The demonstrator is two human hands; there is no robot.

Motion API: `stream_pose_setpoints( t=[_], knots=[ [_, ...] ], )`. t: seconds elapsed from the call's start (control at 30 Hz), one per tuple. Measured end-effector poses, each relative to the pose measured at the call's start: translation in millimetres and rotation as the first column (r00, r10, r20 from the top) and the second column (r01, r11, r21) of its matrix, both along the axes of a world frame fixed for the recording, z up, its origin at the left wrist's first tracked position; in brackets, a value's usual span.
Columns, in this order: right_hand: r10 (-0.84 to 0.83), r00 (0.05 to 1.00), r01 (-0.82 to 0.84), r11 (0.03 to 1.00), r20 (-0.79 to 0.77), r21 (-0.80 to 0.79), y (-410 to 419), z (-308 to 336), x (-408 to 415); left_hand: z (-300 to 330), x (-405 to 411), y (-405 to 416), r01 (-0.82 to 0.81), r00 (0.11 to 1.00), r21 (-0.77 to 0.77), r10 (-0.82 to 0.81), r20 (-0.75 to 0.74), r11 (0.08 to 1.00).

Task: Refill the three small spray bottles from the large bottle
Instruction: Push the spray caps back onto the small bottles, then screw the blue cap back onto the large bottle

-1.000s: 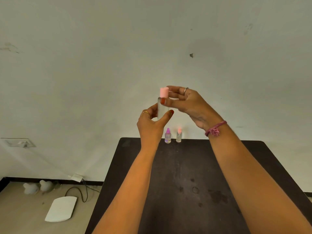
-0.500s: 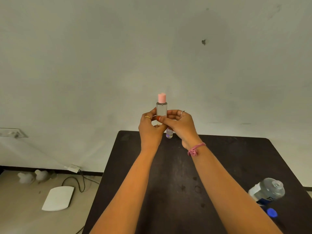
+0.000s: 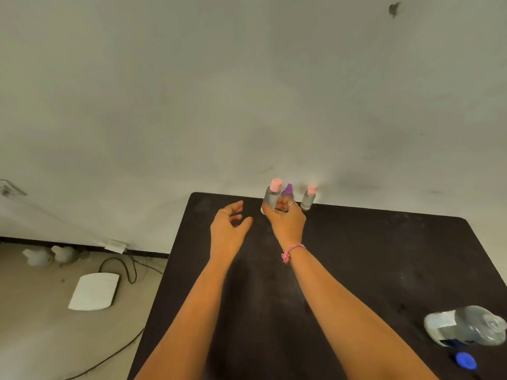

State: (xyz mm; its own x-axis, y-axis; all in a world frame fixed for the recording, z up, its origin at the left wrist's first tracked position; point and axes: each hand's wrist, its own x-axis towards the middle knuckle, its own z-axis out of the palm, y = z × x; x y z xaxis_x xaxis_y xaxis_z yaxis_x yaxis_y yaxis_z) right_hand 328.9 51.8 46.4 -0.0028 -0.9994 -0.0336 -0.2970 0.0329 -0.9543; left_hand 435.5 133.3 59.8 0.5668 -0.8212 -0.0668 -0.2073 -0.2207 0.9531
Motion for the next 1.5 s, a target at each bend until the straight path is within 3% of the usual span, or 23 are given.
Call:
stream_pose_setpoints(
  t=[0.2, 0.67, 1.1, 1.5],
  knots=[
    [-0.033, 0.99, 0.042, 0.997, -0.134, 0.066, -25, -48, 13, -26, 12, -8, -0.054, 0.993, 0.086, 0.062, -0.099, 0.995],
    [-0.161, 0.987, 0.159, 0.977, 0.003, 0.142, -68, -109, 50, -74, 23, -28, -0.057, 0.974, 0.222, 0.103, -0.201, 0.973],
    [-0.213, 0.976, 0.217, 0.963, -0.046, 0.159, -77, -112, 61, -85, 21, -18, -0.053, 0.969, 0.252, 0.11, -0.221, 0.966],
    [-0.11, 0.994, 0.11, 0.975, -0.012, 0.191, 12, -82, -12, -63, -6, 13, -0.016, 0.967, 0.211, 0.069, -0.245, 0.977]
  ],
)
